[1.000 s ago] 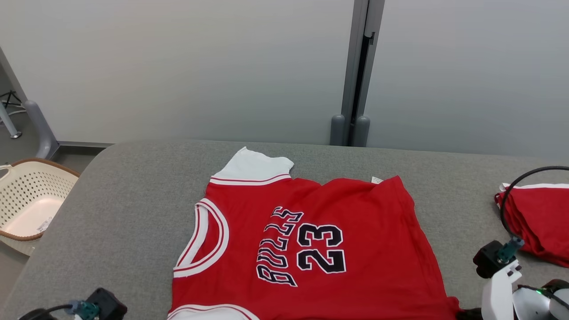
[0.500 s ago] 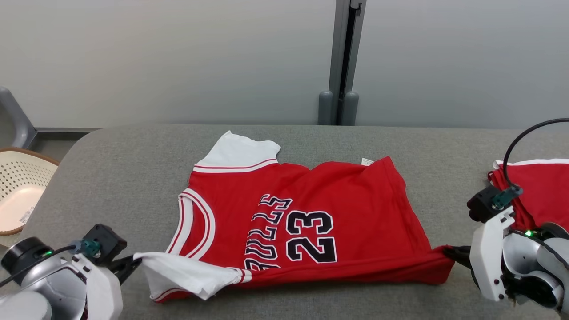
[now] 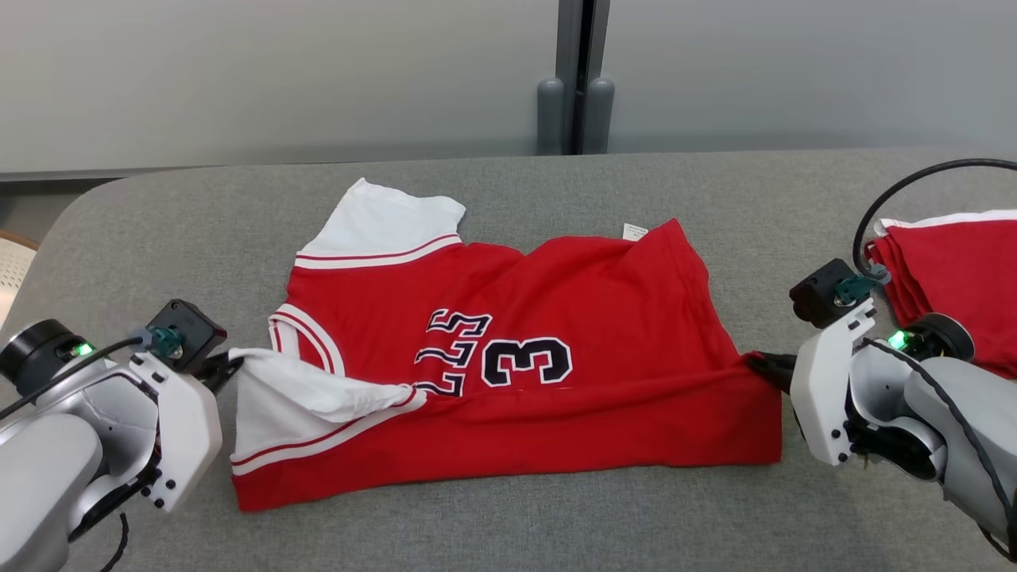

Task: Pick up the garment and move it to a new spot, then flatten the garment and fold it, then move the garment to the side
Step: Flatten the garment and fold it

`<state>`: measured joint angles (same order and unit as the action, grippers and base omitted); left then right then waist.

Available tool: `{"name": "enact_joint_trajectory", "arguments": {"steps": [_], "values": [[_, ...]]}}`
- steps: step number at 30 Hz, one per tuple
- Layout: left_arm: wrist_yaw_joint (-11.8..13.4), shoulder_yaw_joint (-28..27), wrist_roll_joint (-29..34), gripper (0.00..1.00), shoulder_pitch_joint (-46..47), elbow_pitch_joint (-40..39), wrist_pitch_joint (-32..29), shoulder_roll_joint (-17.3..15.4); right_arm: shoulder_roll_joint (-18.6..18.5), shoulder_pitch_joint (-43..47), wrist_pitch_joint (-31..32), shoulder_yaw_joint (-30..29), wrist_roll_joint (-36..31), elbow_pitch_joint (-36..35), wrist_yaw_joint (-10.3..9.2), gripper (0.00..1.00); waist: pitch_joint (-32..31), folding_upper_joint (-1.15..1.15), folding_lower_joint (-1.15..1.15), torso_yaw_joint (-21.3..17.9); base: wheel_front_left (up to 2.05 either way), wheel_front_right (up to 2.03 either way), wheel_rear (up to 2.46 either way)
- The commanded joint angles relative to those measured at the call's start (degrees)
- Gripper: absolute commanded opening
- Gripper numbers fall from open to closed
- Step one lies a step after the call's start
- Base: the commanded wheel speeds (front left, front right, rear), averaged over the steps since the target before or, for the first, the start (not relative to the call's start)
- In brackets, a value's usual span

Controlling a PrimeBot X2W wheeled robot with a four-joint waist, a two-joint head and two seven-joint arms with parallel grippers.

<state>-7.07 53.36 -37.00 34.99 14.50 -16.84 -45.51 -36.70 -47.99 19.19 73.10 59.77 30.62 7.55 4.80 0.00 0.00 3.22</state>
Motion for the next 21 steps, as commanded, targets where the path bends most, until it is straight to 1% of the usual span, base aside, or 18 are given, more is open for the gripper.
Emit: {"name": "enact_joint_trajectory", "arguments": {"steps": [1, 7, 8, 9, 10, 12, 15, 19, 21], "values": [[-0.17, 0.05, 0.4, 0.0, 1.32, 0.77, 0.35, 0.19, 0.21, -0.71, -0.66, 0.06, -0.4, 0.25, -0.13, 0.0, 1.12, 0.0, 0.0, -0.62, 0.0, 0.0, 0.0], [-0.36, 2.06, 0.64, 0.0, 5.43, 6.68, 3.21, 3.36, 2.04, -2.08, -2.3, 0.24, -1.41, 2.22, -0.13, 0.0, 2.95, 0.0, 0.0, -1.21, 0.0, 0.0, 0.0], [-0.37, 2.22, 0.79, 0.0, 5.94, 7.93, 4.07, 3.95, 2.3, -2.39, -3.13, 0.24, -1.83, 2.53, -0.13, 0.18, 3.08, 0.0, 0.0, -1.25, 0.0, 0.0, 0.0], [-0.35, 2.17, 0.79, 0.42, 6.25, 9.1, 5.16, 4.51, 2.46, -2.64, -4.08, 0.23, -1.95, 3.22, -0.13, 1.0, 3.18, 0.0, 0.0, -1.27, 0.0, 0.0, 0.0], [-0.13, 1.85, 0.77, 1.0, 6.52, 10.72, 6.14, 5.12, 2.71, -2.68, -5.0, 0.23, -1.99, 3.52, -0.13, 1.0, 3.22, 0.0, 0.0, -1.27, 0.0, 0.0, 0.0], [0.89, 1.27, 0.68, 1.0, 6.84, 13.39, 8.16, 6.55, 3.15, -2.52, -7.57, 0.05, -1.75, 4.99, -0.13, 1.0, 3.13, 0.0, 0.0, -1.21, 0.0, 0.0, 0.0], [3.42, -0.76, -0.47, 1.0, 6.14, 16.87, 12.5, 8.62, 4.08, -1.42, -13.54, -1.27, -1.63, 7.23, -0.13, 1.0, 2.28, 0.0, 0.0, -0.77, 0.0, 0.0, 0.0], [7.94, -6.19, -4.82, 1.0, 3.13, 19.5, 21.08, 11.25, 5.64, 1.25, -23.94, -3.98, -1.82, 10.51, -0.13, 1.0, 0.38, 0.0, 0.0, -0.1, 0.0, 0.0, 0.0], [9.5, -9.12, -6.86, 1.0, 1.4, 19.54, 26.3, 12.22, 6.47, 2.66, -28.89, -5.38, -2.46, 12.14, -0.13, 1.0, -0.73, 0.0, 0.0, 0.23, 0.0, 0.0, 0.0]]}}
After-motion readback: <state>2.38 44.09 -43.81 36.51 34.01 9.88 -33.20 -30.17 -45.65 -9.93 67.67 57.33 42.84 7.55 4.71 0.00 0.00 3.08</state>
